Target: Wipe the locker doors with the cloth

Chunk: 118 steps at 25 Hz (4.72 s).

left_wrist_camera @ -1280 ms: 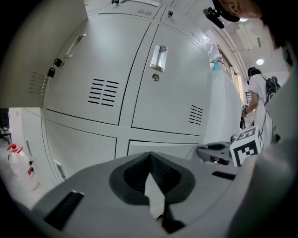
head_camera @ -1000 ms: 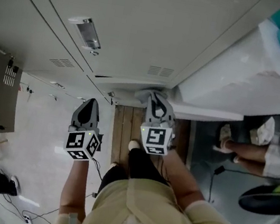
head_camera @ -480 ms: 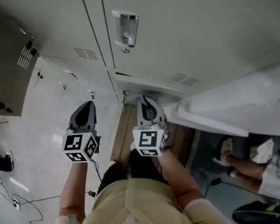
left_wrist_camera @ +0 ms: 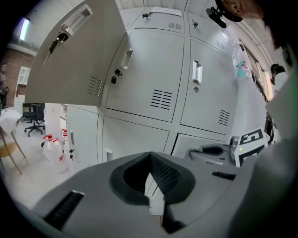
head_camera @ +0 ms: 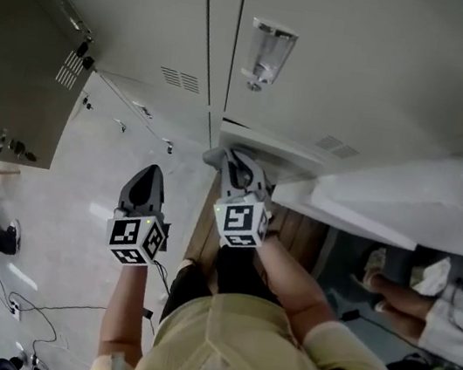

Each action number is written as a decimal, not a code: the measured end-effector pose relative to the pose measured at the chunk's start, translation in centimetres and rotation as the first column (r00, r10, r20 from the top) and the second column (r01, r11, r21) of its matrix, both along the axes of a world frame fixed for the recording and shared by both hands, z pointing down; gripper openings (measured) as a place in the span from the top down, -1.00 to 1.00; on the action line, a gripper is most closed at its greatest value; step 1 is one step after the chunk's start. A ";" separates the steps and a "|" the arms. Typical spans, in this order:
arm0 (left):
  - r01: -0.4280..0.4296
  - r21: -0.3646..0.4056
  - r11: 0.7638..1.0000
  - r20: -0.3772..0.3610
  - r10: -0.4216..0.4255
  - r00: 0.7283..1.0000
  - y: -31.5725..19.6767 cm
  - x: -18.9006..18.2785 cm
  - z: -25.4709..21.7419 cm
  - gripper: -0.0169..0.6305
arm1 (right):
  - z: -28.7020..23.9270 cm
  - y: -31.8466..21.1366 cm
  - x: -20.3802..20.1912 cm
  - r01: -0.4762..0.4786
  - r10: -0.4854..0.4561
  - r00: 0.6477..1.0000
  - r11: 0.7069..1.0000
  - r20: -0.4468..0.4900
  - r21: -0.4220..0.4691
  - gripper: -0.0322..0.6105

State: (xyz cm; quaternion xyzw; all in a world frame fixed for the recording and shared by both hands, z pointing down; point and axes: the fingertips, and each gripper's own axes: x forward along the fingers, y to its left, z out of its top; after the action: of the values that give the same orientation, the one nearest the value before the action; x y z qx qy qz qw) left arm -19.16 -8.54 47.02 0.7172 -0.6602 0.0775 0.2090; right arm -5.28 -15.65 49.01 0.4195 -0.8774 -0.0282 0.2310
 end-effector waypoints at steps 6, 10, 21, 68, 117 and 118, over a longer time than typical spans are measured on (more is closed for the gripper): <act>0.039 -0.017 0.999 -0.010 -0.039 0.999 0.5 -1.0 0.6 0.99 | 2.3 -1.5 -1.0 -0.005 0.005 1.000 1.000 0.010 0.001 0.84; 0.029 -0.023 0.999 -0.009 -0.029 1.000 0.2 -0.5 0.8 0.99 | 2.8 -1.7 -0.6 -0.001 0.001 1.000 1.000 -0.011 -0.003 0.84; -0.052 -0.035 0.998 -0.022 0.051 0.998 -1.6 2.7 1.3 0.99 | 3.0 -2.1 4.5 -0.102 0.101 0.994 0.995 -0.042 -0.018 0.84; -0.254 -0.032 0.967 -0.043 0.253 0.966 -5.0 11.5 2.2 0.99 | 2.2 0.3 15.5 -0.287 0.283 0.956 0.957 -0.077 -0.043 0.84; -0.137 -0.099 0.986 -0.036 0.134 0.990 -2.0 5.0 4.8 0.99 | 9.2 -2.3 7.9 -0.156 0.146 0.977 0.986 -0.158 -0.052 0.84; -0.146 -0.099 0.984 -0.035 0.143 0.989 -2.2 5.3 4.8 0.99 | 9.1 -2.3 8.4 -0.169 0.159 0.974 0.984 -0.159 -0.050 0.84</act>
State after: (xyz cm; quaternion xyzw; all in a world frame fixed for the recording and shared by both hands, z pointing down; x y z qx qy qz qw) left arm -13.82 -10.71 51.84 0.7527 -0.5987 0.1157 0.2483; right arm 3.12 -17.99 58.14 0.4794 -0.8198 -0.0135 0.3129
